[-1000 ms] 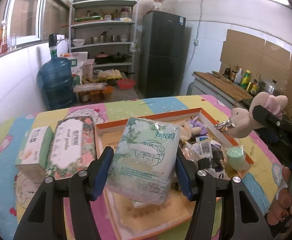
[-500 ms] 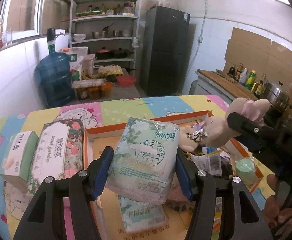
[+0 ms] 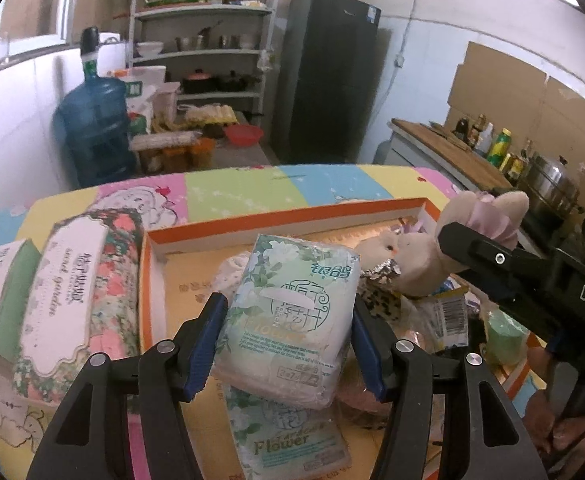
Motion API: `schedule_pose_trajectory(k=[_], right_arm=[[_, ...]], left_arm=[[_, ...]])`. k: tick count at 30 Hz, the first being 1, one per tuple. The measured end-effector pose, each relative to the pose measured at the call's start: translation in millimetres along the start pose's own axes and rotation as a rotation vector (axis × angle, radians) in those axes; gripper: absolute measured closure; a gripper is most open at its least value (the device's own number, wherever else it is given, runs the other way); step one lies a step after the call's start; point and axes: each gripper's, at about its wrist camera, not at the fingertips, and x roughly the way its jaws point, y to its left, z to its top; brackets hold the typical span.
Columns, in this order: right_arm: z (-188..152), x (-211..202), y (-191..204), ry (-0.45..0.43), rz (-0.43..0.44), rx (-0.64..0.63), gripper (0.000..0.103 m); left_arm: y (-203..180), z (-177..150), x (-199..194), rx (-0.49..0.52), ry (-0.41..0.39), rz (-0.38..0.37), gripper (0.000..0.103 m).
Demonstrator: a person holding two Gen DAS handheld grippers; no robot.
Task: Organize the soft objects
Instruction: 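Lower the tissue pack and pink bunny into the box and open both grippers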
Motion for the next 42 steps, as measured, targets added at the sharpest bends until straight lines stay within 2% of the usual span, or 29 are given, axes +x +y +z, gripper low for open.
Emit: schedule_pose_trajectory(k=[6, 9, 11, 17, 30, 33, 42], right_arm=[[-2.0, 0.3, 2.3, 0.006, -0.017, -0.005, 0.056], [-3.3, -1.6, 2.2, 0.005, -0.030, -0.006, 0.055], [-3.8, -2.6, 2.4, 0.005, -0.040, -0.009, 0.052], [-4.0, -12.3, 4.7, -0.020, -0.060, -0.021, 0.039], [-2.8, -38.2, 12.7, -0.085, -0.098, -0.048, 0.033], [-2.1, -46.3, 12.8, -0.109, -0.114, -0.043, 0.026], [-4.4, -69.1, 15.0, -0.155, -0.133, -0.039, 0.026]], left_arm=[[6.3, 1.8, 10.2, -0.025, 0.051, -0.026, 0.040], [7.6, 1.4, 11.0, -0.026, 0.053, -0.015, 0.034], [6.8, 0.6, 9.1, -0.024, 0.042, -0.014, 0.030], [5.2, -1.4, 0.4, -0.024, 0.019, -0.031, 0.028], [4.5, -2.9, -27.7, -0.021, -0.033, -0.028, 0.027], [4.4, -4.6, -33.5, -0.020, -0.041, -0.033, 0.027], [5.3, -11.4, -50.3, -0.018, -0.051, -0.046, 0.027]])
